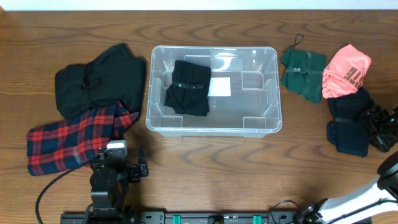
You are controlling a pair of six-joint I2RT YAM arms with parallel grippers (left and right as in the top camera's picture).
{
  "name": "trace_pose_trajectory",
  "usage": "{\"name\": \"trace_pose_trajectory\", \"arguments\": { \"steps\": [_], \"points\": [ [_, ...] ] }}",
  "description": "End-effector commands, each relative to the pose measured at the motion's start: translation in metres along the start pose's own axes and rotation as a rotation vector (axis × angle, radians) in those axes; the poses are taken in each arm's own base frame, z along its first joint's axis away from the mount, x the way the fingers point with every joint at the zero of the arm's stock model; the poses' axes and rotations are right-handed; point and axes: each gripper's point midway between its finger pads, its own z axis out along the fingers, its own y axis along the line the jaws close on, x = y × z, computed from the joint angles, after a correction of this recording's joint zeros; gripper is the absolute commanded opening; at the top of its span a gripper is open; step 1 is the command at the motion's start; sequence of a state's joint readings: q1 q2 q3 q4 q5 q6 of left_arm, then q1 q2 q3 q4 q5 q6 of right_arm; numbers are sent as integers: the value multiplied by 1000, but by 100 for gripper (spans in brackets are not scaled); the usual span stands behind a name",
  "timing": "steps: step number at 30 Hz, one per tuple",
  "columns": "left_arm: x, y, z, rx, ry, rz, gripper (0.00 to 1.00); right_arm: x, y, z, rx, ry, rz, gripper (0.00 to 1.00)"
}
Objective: Pack container
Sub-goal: 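Grasp the dark navy garment with the right gripper and lift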
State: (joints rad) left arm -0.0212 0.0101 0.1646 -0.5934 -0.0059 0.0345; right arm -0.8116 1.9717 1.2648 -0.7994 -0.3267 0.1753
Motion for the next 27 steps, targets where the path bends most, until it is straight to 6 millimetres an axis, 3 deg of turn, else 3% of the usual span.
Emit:
{"name": "trace_pose_trajectory", "arguments": {
  "steps": [1, 4, 6, 10, 14, 17, 22, 25, 27],
  "points": [
    [3, 1, 2, -5, 1, 11, 98, 14, 16, 21, -139, 85, -58, 70],
    [3, 1, 2, -6, 1, 11, 98, 16, 21, 20, -166, 92, -58, 34],
    [3, 1, 2, -5, 1, 11, 98, 17, 28, 13, -198, 89, -45, 19],
    [3, 1, 2, -6, 1, 11, 98, 13, 62, -25, -339, 33, -45, 7],
    [3, 1, 2, -5, 1, 11, 98, 30, 118, -91, -522, -38, -142, 1],
    [3, 1, 2, -6, 1, 11, 98, 63, 161, -138, -595, -86, -276, 1],
    [3, 1, 2, -6, 1, 11, 98, 145, 230, -197, -684, -140, -523, 1],
    [3, 1, 2, -6, 1, 11, 98, 186, 263, -211, -711, -143, -591, 1],
    [3, 1, 2, -5, 1, 11, 98, 214, 282, -207, -707, -104, -589, 1]
  ]
}}
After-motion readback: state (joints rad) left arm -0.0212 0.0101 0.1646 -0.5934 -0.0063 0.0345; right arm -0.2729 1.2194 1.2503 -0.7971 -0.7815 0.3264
